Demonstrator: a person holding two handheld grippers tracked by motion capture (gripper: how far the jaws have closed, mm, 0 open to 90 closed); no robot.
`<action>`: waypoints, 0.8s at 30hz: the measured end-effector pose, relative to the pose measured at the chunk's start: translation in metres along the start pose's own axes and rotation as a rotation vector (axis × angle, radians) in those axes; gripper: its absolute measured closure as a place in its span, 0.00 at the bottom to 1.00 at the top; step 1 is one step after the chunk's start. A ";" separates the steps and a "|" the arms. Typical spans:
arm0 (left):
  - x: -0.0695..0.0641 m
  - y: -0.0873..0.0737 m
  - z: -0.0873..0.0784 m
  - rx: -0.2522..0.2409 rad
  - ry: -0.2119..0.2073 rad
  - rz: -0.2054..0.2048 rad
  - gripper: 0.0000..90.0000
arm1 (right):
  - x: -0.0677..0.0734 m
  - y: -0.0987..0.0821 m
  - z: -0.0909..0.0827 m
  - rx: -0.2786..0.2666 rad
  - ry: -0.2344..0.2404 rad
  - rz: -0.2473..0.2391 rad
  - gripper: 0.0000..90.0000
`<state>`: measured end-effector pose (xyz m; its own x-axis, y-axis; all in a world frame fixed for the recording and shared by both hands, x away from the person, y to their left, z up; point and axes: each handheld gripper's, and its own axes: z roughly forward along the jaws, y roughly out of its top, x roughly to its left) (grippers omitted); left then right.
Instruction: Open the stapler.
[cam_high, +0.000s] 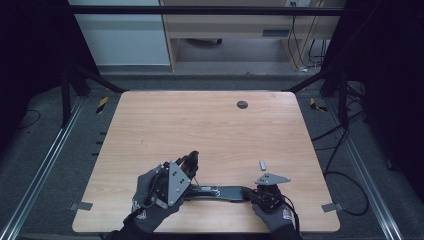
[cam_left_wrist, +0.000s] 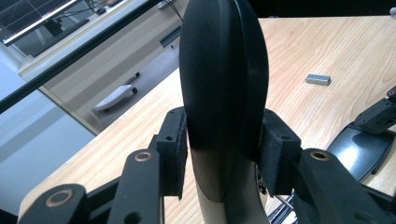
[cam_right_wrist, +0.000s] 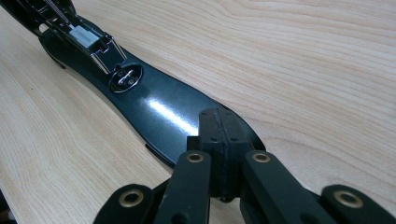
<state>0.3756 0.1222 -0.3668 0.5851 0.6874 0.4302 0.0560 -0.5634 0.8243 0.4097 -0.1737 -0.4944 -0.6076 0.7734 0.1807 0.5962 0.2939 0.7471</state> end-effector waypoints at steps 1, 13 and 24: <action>0.001 0.000 -0.001 -0.001 0.001 -0.002 0.64 | 0.000 0.000 0.000 -0.001 -0.002 -0.003 1.00; 0.005 -0.005 -0.004 -0.016 -0.001 -0.023 0.64 | 0.000 0.000 0.000 -0.002 -0.004 -0.005 1.00; 0.010 -0.010 -0.008 -0.030 -0.005 -0.045 0.64 | 0.000 0.000 0.000 -0.002 -0.003 -0.004 1.00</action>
<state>0.3740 0.1378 -0.3675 0.5868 0.7094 0.3905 0.0585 -0.5181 0.8533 0.4099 -0.1734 -0.4947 -0.6087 0.7737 0.1759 0.5927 0.2960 0.7490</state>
